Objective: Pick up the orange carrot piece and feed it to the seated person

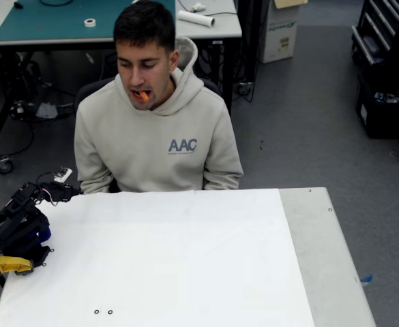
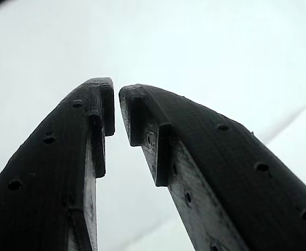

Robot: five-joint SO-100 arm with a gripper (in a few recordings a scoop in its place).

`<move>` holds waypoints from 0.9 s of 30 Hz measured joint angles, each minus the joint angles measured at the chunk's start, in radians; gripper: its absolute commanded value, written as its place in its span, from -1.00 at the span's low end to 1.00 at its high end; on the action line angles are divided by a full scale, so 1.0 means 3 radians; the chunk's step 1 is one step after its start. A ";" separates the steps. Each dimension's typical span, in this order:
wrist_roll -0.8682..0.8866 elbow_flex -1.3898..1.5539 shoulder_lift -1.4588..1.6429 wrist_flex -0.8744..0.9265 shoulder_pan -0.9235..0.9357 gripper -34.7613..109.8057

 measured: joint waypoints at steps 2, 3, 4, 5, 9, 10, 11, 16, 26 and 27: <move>0.0000 0.0000 0.0000 0.0123 0.0000 -0.55; 0.0000 0.0000 0.0000 0.0169 0.0000 -0.55; 0.0000 0.0000 0.0000 0.0194 0.0000 -0.55; 0.0000 0.0000 0.0000 0.0205 0.0000 -0.55; 0.0000 0.0015 0.0005 0.0215 0.0000 -0.55; 0.0000 0.0041 0.0026 0.0215 0.0000 -0.55; 0.0000 0.0046 0.0005 0.0215 0.0000 -0.55; 0.0000 0.0051 0.0036 0.0215 0.0000 -0.55; 0.0000 0.0051 0.0015 0.0215 0.0000 -0.55; 0.0000 0.0051 0.0015 0.0215 0.0000 -0.55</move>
